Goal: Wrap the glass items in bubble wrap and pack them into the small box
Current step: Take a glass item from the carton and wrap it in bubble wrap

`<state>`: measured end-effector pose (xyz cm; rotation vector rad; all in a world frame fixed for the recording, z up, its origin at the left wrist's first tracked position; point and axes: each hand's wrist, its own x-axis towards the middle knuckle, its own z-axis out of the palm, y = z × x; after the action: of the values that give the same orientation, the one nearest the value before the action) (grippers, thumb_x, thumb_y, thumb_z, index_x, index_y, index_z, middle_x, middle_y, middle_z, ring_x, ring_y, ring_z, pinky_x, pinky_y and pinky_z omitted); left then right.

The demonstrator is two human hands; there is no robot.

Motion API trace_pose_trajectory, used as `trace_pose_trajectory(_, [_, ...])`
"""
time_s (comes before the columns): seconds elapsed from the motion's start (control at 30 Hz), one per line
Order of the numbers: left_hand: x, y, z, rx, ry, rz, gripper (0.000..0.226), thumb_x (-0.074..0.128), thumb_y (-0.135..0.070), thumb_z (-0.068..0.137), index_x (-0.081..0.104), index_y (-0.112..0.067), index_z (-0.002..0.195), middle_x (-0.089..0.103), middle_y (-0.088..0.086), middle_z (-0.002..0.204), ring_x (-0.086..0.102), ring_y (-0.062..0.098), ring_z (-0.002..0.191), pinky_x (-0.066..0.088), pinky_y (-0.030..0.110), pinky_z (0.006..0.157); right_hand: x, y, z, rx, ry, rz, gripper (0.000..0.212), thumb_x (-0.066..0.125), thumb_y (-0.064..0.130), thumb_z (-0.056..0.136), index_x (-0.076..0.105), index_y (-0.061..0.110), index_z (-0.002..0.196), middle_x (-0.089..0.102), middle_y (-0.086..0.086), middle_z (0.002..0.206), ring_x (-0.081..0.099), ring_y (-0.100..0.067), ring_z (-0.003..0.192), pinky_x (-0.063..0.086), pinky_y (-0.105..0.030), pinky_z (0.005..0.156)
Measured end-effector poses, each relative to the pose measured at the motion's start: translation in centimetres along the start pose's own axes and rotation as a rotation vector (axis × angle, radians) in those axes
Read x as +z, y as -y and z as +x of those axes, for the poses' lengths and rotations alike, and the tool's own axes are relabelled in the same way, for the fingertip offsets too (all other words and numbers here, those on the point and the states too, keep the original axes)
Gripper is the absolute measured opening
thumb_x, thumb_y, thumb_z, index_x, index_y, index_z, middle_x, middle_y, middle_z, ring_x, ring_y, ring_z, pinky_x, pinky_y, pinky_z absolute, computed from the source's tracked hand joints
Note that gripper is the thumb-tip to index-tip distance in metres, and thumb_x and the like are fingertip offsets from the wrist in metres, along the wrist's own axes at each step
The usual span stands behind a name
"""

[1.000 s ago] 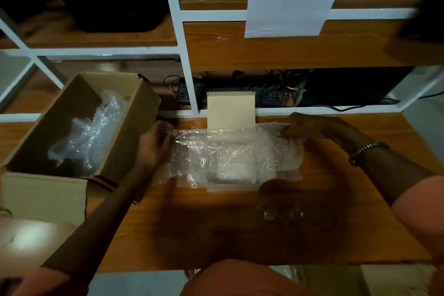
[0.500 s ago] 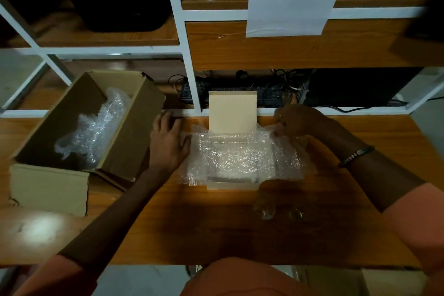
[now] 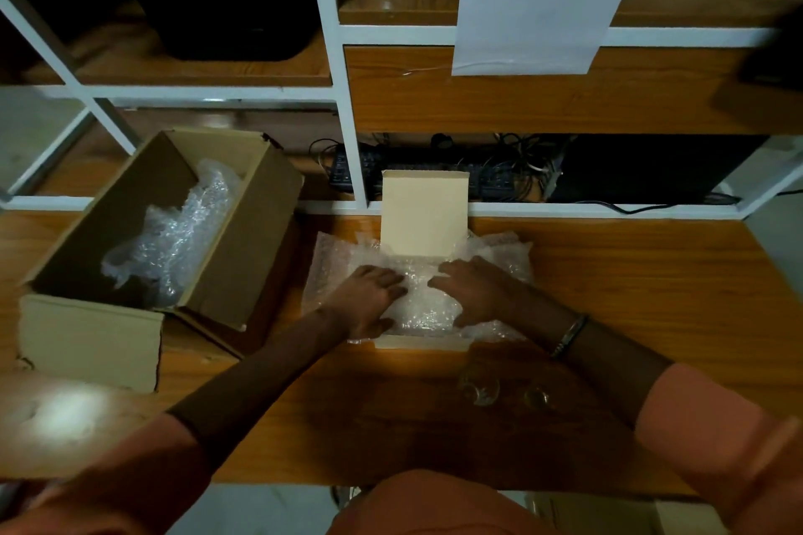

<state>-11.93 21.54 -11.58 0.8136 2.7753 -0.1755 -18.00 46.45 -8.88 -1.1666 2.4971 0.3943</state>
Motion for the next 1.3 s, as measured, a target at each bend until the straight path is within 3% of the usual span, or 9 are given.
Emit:
trace_pose_trajectory(0.23, [-0.4,-0.5,1.3,-0.01,0.127,0.086,0.073,0.049,-0.062,0.102,0.044,-0.016,0.159,0.032,0.011,0.172,0.02,0.031,0.162,0.005,0.054,0.133,2.4,-0.1,0.5,-0.023,-0.006,-0.044,0.084,0.07,0.057,0.093,0.034,0.023,0.162,0.041,-0.013,0.163,0.032,-0.032,0.154,0.016,-0.054,0.125])
trace_pose_trajectory(0.4, [-1.1,-0.5,2.8,0.04,0.094,0.116,0.054,0.048,-0.054,0.105,0.064,-0.017,0.14,0.064,0.009,0.148,0.052,0.026,0.144,0.015,0.048,0.129,2.9,-0.2,0.9,-0.031,-0.026,-0.062,0.08,0.067,0.059,0.095,0.038,0.023,0.161,0.043,-0.014,0.161,0.034,-0.035,0.152,0.015,-0.055,0.125])
trace_pose_trajectory(0.6, [-1.9,0.1,3.3,0.073,0.138,0.302,0.064,0.056,-0.062,0.098,0.059,-0.017,0.145,0.055,0.012,0.155,0.045,0.031,0.149,0.018,0.055,0.129,1.8,0.9,1.0,0.081,-0.037,-0.243,0.079,0.074,0.06,0.087,0.047,0.023,0.151,0.055,-0.013,0.147,0.049,-0.037,0.135,0.026,-0.058,0.117])
trace_pose_trajectory(0.7, [-0.7,0.1,3.1,0.047,0.222,0.251,0.065,0.057,-0.062,0.099,0.059,-0.018,0.147,0.057,0.009,0.154,0.045,0.029,0.149,0.014,0.053,0.13,2.2,1.4,1.3,0.09,0.009,-0.271,0.076,0.068,0.064,0.09,0.049,0.022,0.15,0.054,-0.013,0.151,0.048,-0.036,0.137,0.028,-0.056,0.116])
trace_pose_trajectory(0.83, [0.6,0.1,3.1,0.048,0.203,0.194,0.066,0.054,-0.065,0.099,0.061,-0.018,0.145,0.057,0.01,0.155,0.042,0.027,0.152,0.005,0.051,0.132,2.6,1.6,1.9,0.067,0.021,-0.284,0.079,0.066,0.068,0.088,0.051,0.019,0.148,0.057,-0.012,0.148,0.049,-0.034,0.135,0.031,-0.053,0.115])
trace_pose_trajectory(1.03, [1.5,0.2,2.9,0.023,0.152,0.196,0.071,0.046,-0.067,0.102,0.054,-0.017,0.152,0.047,0.009,0.163,0.029,0.026,0.159,-0.002,0.05,0.133,3.9,1.9,2.4,0.078,0.063,-0.278,0.087,0.057,0.068,0.096,0.031,0.019,0.163,0.051,-0.015,0.154,0.042,-0.035,0.144,0.023,-0.054,0.123])
trace_pose_trajectory(1.13, [1.2,-0.4,2.7,0.007,0.169,0.227,0.068,0.041,-0.061,0.106,0.049,-0.016,0.156,0.041,0.011,0.167,0.023,0.03,0.161,-0.003,0.053,0.132,3.4,2.0,2.3,0.069,0.069,-0.228,0.082,0.064,0.065,0.093,0.04,0.019,0.158,0.055,-0.014,0.15,0.046,-0.034,0.14,0.024,-0.053,0.122])
trace_pose_trajectory(1.23, [-0.3,-1.4,3.2,0.004,0.257,0.249,0.06,0.05,-0.055,0.106,0.055,-0.015,0.151,0.046,0.012,0.164,0.029,0.032,0.159,0.009,0.054,0.132,1.9,2.6,2.3,0.08,0.07,-0.24,0.065,0.071,0.056,0.091,0.054,0.024,0.145,0.061,-0.009,0.143,0.052,-0.032,0.134,0.027,-0.052,0.118])
trace_pose_trajectory(1.3, [-1.4,-1.7,3.7,0.019,0.225,0.247,0.06,0.056,-0.055,0.103,0.058,-0.016,0.148,0.048,0.012,0.162,0.033,0.033,0.156,0.017,0.053,0.131,0.5,3.0,2.6,0.075,0.062,-0.268,0.06,0.074,0.056,0.088,0.06,0.027,0.139,0.062,-0.007,0.141,0.051,-0.032,0.135,0.028,-0.051,0.117])
